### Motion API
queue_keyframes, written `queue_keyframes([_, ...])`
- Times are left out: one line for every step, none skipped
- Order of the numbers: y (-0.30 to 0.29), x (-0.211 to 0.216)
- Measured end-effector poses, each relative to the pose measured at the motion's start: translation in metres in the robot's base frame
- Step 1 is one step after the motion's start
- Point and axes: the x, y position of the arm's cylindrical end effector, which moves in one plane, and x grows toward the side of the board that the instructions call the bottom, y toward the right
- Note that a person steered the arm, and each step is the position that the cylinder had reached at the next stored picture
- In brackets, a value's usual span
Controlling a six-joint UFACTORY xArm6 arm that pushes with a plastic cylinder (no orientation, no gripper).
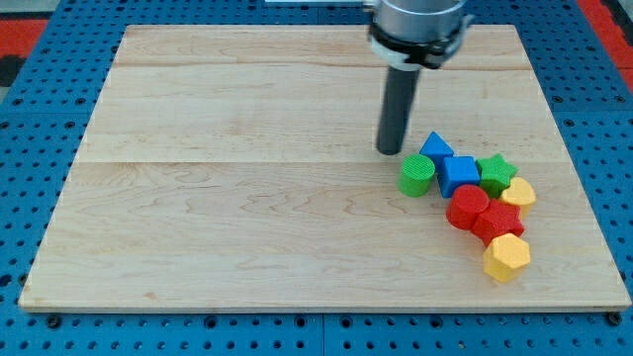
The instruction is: Separate the red blocks from the group of blocks
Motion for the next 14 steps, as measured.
queue_keyframes([-0.079,0.010])
queue_keyframes([-0.052,0.095])
queue_keyframes([-0.008,0.185])
queue_keyframes([0.007,0.199])
queue_keyframes([0.086,0.198])
queue_keyframes([0.208,0.198])
queue_keyframes([0.215,0.147])
queue_keyframes([0.148,0.122])
queue_keyframes([0.080,0.087])
queue_keyframes([0.014,0.058])
queue_keyframes([-0.011,0.050])
queue_keyframes([0.009,0.055])
queue_keyframes([0.045,0.063])
queue_keyframes([0.051,0.070])
